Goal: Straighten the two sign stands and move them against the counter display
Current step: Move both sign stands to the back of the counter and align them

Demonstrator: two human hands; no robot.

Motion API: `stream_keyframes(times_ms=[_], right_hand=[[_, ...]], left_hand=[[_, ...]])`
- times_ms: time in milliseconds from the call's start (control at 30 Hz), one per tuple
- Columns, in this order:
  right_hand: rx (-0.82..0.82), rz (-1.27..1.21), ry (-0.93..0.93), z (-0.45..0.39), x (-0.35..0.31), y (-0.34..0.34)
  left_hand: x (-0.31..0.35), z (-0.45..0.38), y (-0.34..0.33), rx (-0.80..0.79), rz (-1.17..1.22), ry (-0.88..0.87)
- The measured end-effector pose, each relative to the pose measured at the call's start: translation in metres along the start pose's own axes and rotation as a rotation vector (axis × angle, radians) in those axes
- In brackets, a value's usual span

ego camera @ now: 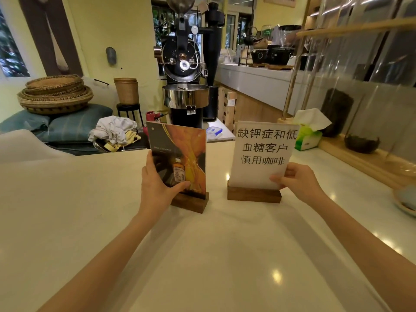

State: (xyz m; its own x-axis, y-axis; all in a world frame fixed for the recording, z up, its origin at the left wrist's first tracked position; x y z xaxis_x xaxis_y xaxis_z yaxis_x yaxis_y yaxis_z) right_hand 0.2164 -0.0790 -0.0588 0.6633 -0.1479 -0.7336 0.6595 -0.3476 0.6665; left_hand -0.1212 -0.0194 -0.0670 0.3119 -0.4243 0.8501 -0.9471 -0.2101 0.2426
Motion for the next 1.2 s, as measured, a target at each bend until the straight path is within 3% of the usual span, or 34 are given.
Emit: stream_keyframes(times_ms=[533,933,1200], right_hand=[[0.144,0.109,-0.067,-0.025,0.071,0.093],[0.203,0.040,-0.182,-0.053,0.148,0.172],[0.273,0.170,-0.219,-0.054,0.176,0.216]], left_hand=[[0.028,-0.041,-0.163,-0.201,0.119,-0.023],[0.056,-0.062,-0.307,-0.317,0.168,-0.051],[0.084,-0.059,-0.379,-0.370,0.220,-0.068]])
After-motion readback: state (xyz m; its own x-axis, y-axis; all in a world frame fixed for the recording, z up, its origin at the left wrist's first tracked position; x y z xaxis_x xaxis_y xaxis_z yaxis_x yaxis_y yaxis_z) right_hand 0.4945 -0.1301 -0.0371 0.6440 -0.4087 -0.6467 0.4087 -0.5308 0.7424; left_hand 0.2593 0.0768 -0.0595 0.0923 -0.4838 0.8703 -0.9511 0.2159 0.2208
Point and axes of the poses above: each hand's wrist, its own z-axis away from the middle knuckle, its own y-axis out of the back of the hand, x = y × z, the point moved 7 cm from there along -z, towards the middle knuckle, and after that the axes turned 13 degrees about z, right-handed, at the moved point
